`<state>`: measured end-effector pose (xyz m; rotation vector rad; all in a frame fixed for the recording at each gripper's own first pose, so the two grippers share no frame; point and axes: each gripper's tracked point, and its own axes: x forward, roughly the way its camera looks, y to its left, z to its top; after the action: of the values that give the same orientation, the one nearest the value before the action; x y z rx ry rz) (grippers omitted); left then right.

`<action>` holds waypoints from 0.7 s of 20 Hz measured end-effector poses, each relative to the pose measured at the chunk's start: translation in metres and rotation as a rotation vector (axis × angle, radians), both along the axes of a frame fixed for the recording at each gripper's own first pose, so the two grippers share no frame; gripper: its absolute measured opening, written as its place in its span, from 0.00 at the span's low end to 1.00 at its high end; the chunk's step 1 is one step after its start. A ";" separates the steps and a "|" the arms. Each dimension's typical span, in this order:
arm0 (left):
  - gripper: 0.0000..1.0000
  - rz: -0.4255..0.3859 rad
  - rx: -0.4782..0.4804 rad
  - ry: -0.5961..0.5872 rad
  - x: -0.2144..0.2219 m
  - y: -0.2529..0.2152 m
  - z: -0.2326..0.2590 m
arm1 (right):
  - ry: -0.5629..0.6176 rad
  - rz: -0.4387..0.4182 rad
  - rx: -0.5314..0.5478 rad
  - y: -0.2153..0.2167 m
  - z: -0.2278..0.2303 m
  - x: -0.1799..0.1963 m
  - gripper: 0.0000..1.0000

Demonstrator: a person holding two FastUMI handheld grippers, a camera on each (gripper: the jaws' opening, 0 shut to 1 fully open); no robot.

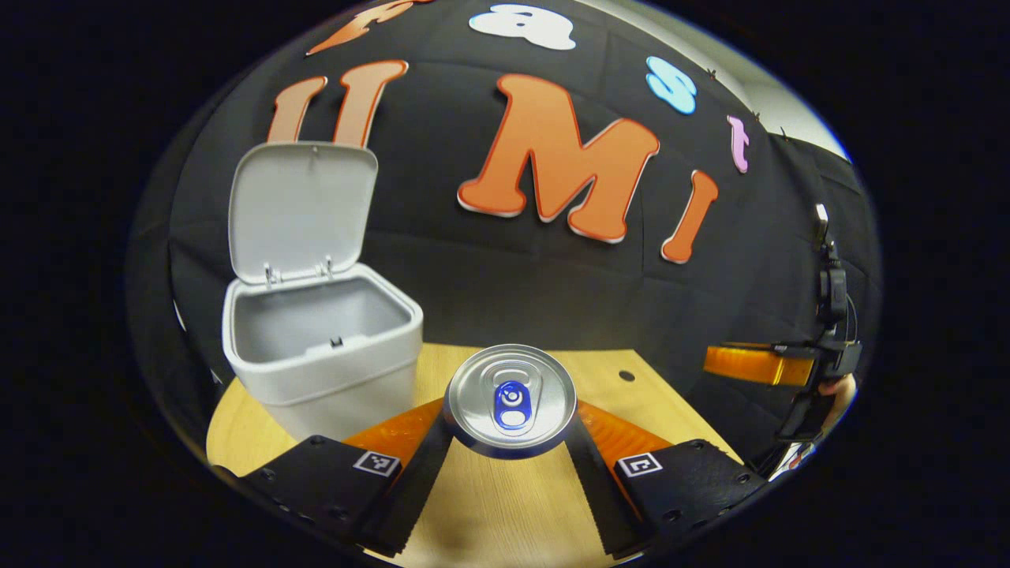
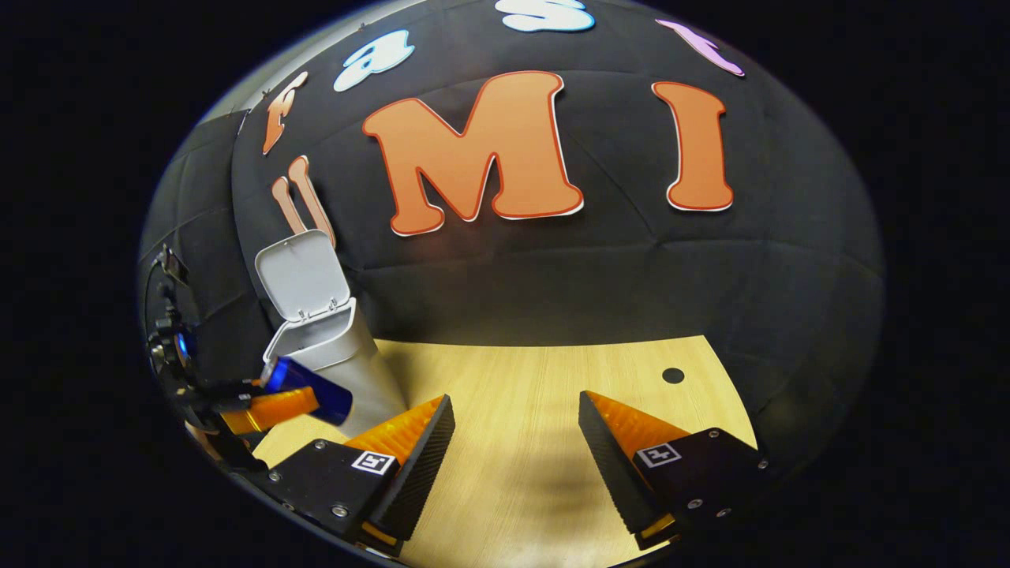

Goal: Press the lid of the desktop garbage bin to open it, pick up the crumpled paper on the desktop and throw it into the bin, then pick up the pop can on the desktop and drop it into the bin, and finally close the garbage bin lid.

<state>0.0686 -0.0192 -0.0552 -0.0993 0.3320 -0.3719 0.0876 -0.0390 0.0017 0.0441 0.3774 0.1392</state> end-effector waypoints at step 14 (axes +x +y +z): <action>0.83 0.218 0.029 -0.221 0.071 0.122 0.142 | -0.056 0.007 0.004 0.012 0.025 0.006 0.95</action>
<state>0.1394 0.1029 0.0869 -0.0643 0.1066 -0.1597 0.0931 -0.0269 0.0262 0.0430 0.3209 0.1474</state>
